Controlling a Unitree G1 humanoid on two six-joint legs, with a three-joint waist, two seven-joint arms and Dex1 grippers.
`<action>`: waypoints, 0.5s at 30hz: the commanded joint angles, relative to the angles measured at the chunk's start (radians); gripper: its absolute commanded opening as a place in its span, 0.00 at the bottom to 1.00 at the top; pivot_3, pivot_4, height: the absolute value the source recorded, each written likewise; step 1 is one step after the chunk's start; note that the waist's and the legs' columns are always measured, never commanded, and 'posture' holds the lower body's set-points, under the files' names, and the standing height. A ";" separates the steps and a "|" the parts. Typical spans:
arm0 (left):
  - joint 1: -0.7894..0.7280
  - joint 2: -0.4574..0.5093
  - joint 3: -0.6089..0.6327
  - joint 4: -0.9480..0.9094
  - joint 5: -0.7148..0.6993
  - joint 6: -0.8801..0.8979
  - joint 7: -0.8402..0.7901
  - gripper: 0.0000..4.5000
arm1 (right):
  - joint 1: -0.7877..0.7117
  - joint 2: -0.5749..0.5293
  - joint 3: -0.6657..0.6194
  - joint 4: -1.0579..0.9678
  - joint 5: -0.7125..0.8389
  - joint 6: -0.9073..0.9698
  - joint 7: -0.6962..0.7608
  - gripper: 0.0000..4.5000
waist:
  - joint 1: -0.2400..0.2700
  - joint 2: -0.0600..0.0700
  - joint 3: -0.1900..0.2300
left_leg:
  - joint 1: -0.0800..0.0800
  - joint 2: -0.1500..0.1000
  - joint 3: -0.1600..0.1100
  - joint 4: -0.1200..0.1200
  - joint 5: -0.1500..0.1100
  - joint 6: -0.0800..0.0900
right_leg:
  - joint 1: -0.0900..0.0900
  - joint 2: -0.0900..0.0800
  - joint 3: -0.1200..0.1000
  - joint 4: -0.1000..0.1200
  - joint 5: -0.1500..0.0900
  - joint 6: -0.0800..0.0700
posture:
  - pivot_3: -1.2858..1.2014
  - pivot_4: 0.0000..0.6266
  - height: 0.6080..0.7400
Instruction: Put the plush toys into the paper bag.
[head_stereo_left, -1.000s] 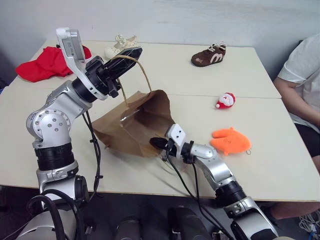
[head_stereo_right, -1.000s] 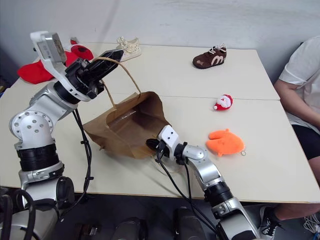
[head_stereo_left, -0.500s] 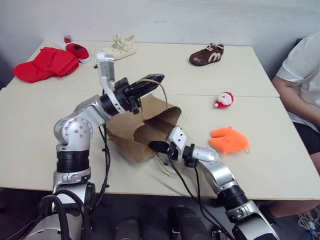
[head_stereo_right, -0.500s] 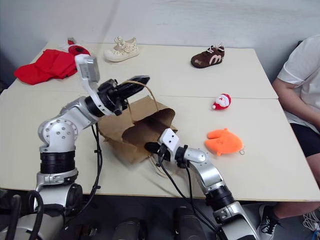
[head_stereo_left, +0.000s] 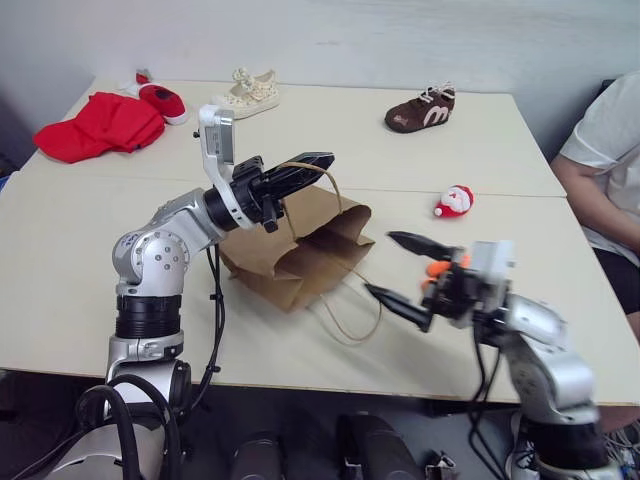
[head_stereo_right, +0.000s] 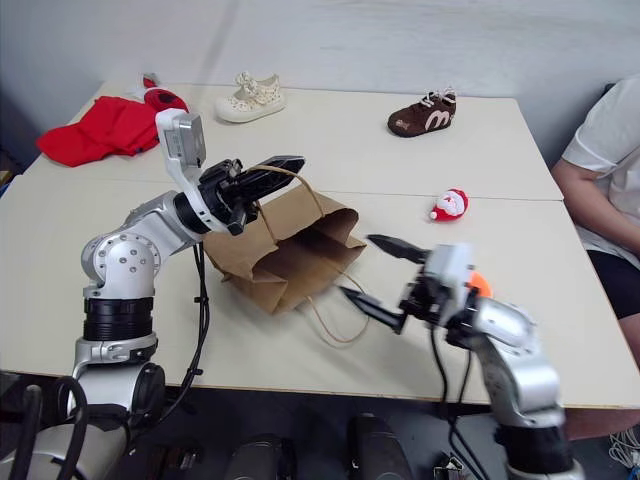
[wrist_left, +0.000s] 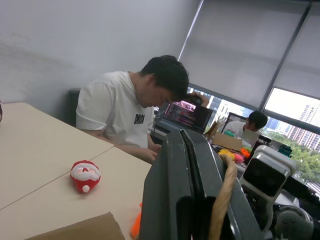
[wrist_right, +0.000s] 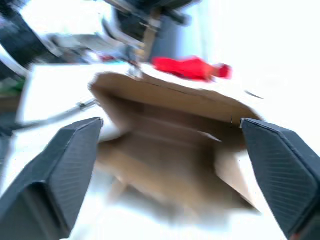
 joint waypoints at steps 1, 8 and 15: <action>-0.020 0.006 0.008 -0.015 0.002 -0.019 -0.023 0.00 | 0.208 -0.070 -0.274 0.059 -0.075 -0.169 0.021 1.00 | 0.011 0.000 0.000 | 0.000 0.000 0.000 -0.002 0.000 0.000 | 0.000 0.000 0.000 -0.001 0.000 0.000 | 0.52 0.24 1.00; -0.010 0.008 0.026 -0.016 -0.011 -0.003 -0.018 0.00 | 0.516 -0.048 -0.498 0.303 -0.158 -0.449 0.033 1.00 | 0.017 0.000 0.000 | 0.004 0.000 0.003 -0.006 0.001 -0.001 | 0.001 0.002 0.004 -0.002 0.000 0.000 | 0.52 0.24 1.00; -0.021 -0.008 0.024 -0.001 0.012 -0.022 0.000 0.00 | 0.417 -0.146 -0.345 0.253 -0.287 -0.326 -0.048 1.00 | -0.015 0.003 0.001 | 0.006 -0.001 0.006 -0.009 0.003 -0.005 | 0.004 0.003 0.008 0.000 0.000 0.000 | 0.52 0.24 1.00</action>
